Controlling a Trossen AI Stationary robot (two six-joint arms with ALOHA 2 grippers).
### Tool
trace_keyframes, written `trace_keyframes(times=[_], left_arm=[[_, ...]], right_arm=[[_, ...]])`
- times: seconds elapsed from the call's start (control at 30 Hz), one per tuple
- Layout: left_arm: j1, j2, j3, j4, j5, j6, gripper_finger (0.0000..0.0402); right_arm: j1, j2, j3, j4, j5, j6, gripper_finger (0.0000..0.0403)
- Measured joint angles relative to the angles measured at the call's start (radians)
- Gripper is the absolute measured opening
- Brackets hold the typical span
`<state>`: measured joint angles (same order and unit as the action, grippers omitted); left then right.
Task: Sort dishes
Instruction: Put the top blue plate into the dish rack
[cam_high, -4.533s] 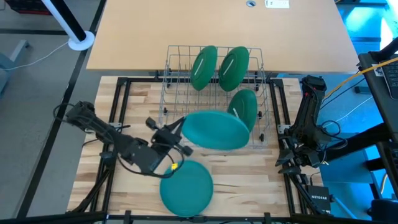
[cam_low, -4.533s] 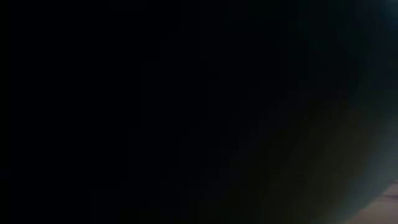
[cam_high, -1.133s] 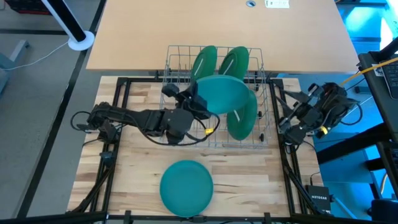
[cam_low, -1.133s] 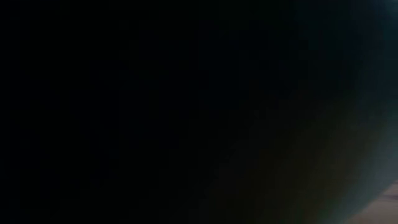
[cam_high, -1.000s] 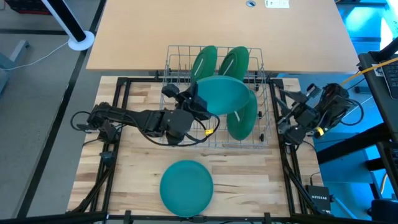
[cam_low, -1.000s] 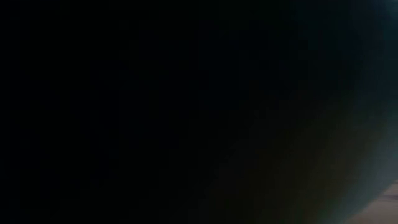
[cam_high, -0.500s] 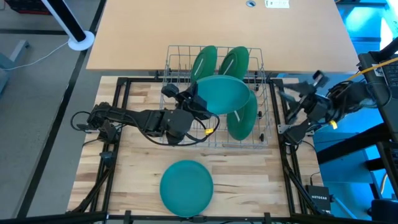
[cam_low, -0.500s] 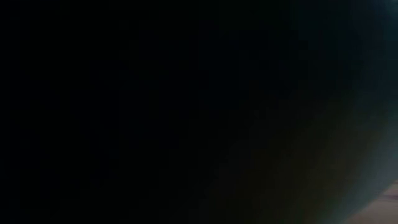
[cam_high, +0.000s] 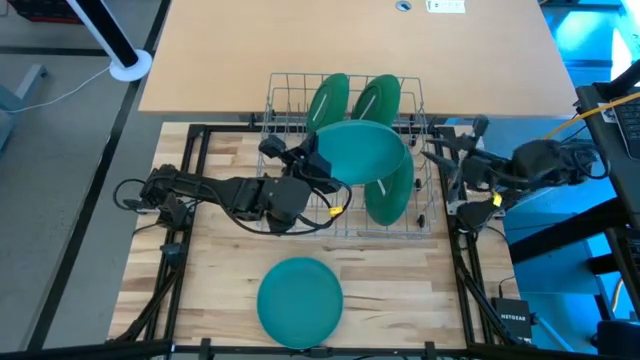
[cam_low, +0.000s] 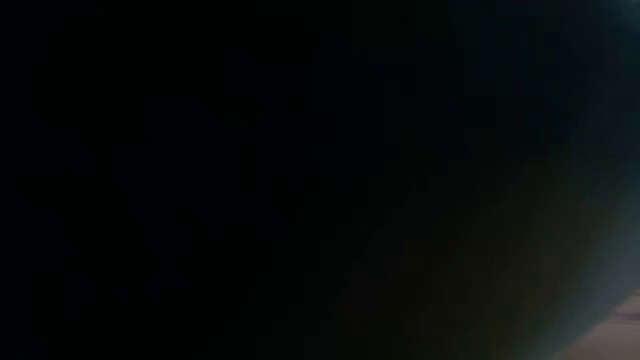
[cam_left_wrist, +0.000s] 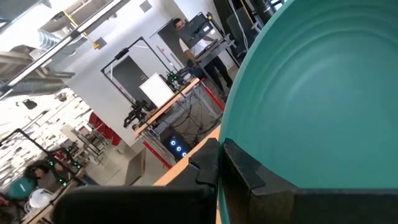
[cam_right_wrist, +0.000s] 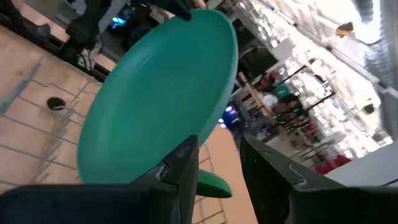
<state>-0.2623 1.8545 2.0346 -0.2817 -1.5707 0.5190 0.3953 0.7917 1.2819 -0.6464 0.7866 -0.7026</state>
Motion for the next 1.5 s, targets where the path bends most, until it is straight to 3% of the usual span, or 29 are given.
trace_keyframes(times=[0.33,0.57,0.9,1.1,1.23,1.33,1.5], left_arm=[[-0.006,0.000,0.000,-0.001,-0.004,0.012,0.0000],[-0.005,0.001,0.000,0.000,-0.001,0.012,0.0000],[-0.012,0.012,0.000,0.000,0.001,0.003,0.0000],[-0.030,0.023,-0.001,-0.001,0.000,-0.004,0.0000],[-0.045,0.024,-0.001,-0.001,-0.004,0.005,0.0000],[-0.059,0.024,-0.001,-0.002,-0.009,0.012,0.0000],[-0.087,0.026,-0.003,-0.006,0.003,0.032,0.0000]], right_arm=[[-0.231,0.113,0.001,0.030,-0.197,0.068,0.0122],[-0.294,0.145,0.001,0.074,-0.204,0.068,0.0122],[-0.296,0.152,0.000,0.209,-0.177,0.067,0.0122],[-0.383,0.221,0.000,0.192,-0.181,0.067,0.0122],[-0.430,0.274,0.000,0.193,-0.288,-0.025,0.0120],[-0.440,0.299,0.000,0.207,-0.336,-0.130,0.0100],[-0.439,0.314,0.006,0.255,-0.300,-0.233,0.0034]])
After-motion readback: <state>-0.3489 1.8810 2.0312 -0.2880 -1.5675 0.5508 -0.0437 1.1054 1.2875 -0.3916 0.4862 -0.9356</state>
